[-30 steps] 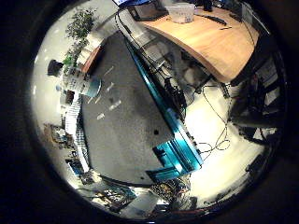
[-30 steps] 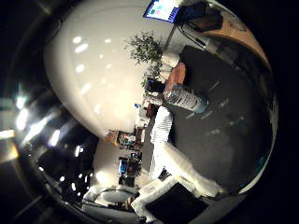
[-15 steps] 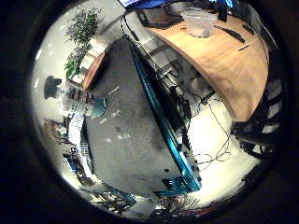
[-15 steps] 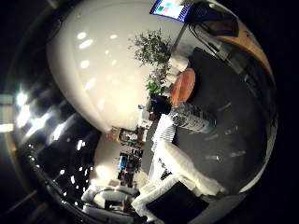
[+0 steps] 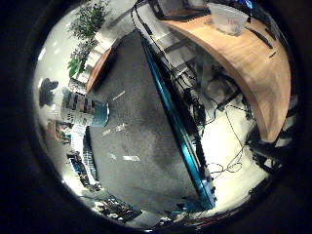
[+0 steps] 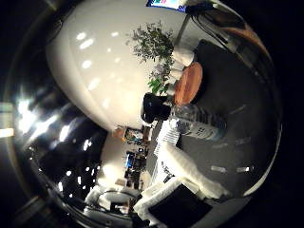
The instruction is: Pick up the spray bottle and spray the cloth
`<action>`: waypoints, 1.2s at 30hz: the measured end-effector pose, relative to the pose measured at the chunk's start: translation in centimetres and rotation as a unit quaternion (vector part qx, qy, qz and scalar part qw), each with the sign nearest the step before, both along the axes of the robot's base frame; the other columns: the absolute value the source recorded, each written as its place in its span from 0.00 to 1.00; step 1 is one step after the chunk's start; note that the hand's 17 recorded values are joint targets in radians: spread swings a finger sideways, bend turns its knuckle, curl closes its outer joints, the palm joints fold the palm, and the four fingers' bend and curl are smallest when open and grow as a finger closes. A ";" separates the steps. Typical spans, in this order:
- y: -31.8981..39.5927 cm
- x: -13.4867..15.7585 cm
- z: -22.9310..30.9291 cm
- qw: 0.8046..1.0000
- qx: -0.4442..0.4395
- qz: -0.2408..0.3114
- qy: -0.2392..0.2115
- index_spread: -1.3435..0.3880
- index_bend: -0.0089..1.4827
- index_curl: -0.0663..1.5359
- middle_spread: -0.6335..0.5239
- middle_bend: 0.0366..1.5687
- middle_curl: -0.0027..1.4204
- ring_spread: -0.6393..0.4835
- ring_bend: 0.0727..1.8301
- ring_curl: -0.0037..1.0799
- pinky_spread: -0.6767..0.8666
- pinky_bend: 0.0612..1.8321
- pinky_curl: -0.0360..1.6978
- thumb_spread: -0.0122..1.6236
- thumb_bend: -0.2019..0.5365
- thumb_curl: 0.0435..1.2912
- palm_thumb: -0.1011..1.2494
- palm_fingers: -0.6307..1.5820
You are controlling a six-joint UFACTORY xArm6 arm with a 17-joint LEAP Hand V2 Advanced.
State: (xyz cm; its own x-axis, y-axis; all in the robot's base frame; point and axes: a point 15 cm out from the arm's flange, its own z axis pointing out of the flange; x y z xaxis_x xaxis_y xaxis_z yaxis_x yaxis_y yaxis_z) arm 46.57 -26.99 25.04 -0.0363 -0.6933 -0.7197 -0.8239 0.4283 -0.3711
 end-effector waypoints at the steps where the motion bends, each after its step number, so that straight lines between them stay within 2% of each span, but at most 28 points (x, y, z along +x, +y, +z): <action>1: 0.2 0.1 -0.2 1.000 0.001 0.002 0.001 0.64 0.11 0.20 0.72 0.11 0.23 0.75 0.19 0.24 0.71 0.27 0.18 0.69 0.24 0.22 0.53 0.31; 22: 6.8 4.8 0.2 0.996 0.007 0.087 -0.021 0.63 0.10 0.19 0.70 0.11 0.24 0.74 0.19 0.24 0.71 0.29 0.19 0.70 0.25 0.22 0.52 0.30; 36: 10.8 6.1 0.8 0.992 0.021 0.121 -0.030 0.63 0.11 0.19 0.69 0.12 0.24 0.74 0.19 0.23 0.71 0.28 0.19 0.70 0.25 0.23 0.53 0.30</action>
State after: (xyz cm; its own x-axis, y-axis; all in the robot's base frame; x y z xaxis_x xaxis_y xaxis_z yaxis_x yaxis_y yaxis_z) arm 52.63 -16.15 25.84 0.1726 -0.6455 -0.7441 -0.8813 0.2363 -0.4093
